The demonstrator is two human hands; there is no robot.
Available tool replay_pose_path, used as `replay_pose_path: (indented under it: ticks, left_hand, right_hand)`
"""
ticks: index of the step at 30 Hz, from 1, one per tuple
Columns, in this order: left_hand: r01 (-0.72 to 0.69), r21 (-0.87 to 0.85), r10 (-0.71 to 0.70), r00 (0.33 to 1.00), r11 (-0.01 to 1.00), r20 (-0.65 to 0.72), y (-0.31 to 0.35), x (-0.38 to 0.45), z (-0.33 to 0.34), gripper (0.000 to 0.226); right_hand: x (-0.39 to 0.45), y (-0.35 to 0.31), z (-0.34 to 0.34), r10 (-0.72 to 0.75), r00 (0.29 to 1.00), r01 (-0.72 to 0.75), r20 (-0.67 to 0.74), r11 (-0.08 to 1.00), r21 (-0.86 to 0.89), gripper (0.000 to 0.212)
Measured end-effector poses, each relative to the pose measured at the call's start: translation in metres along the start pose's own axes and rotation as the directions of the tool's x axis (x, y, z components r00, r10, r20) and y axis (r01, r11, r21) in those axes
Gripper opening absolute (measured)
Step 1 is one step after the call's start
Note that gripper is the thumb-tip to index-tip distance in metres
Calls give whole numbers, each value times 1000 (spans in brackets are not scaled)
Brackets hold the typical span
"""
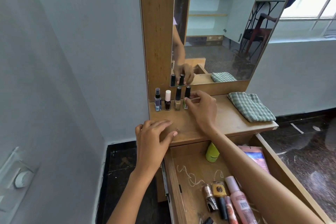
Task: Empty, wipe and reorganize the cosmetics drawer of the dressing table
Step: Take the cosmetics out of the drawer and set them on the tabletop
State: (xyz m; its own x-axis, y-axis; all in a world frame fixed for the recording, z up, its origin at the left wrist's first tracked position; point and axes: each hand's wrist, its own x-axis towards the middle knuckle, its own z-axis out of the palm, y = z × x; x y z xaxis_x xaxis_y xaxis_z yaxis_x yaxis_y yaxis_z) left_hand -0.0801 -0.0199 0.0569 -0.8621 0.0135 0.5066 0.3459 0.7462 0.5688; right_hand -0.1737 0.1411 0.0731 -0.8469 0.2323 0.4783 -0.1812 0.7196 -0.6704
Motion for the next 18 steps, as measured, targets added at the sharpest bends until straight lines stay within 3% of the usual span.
replay_pose_path:
  ticks: [3,6,8,10,12,14,16,18]
  left_hand:
    - [-21,-1,21,1000,1000,-4,-1,-3,-5,35]
    - [-66,-14,66,998,998,1,0,-13,-16,35]
    - [-100,-14,100,995,995,23,3,-24,-23,32]
    - [-126,-6,126,990,992,68,9,-38,-24,25]
    - [-136,-25,138,984,990,110,14,-52,-21,20]
    - [-139,-46,145,978,989,150,18,-64,-17,19]
    - [-146,-51,153,970,988,188,22,-73,-12,18]
    - [-142,-48,149,966,989,209,24,-77,-9,17]
  right_hand:
    - [-9,0,-14,-27,1000,27,-9,999,25,27]
    - [-43,-3,-50,-159,987,160,-18,980,120,14]
    - [-75,1,-77,-270,954,252,128,958,140,7]
    - [-105,12,-97,-299,893,311,337,950,19,7]
    - [-123,26,-108,-166,807,318,567,931,-180,12]
    - [-130,39,-110,-34,640,429,767,844,-321,28]
    - [-131,44,-109,23,455,551,890,778,-302,47]
    - [-131,46,-104,42,374,620,926,731,-284,58]
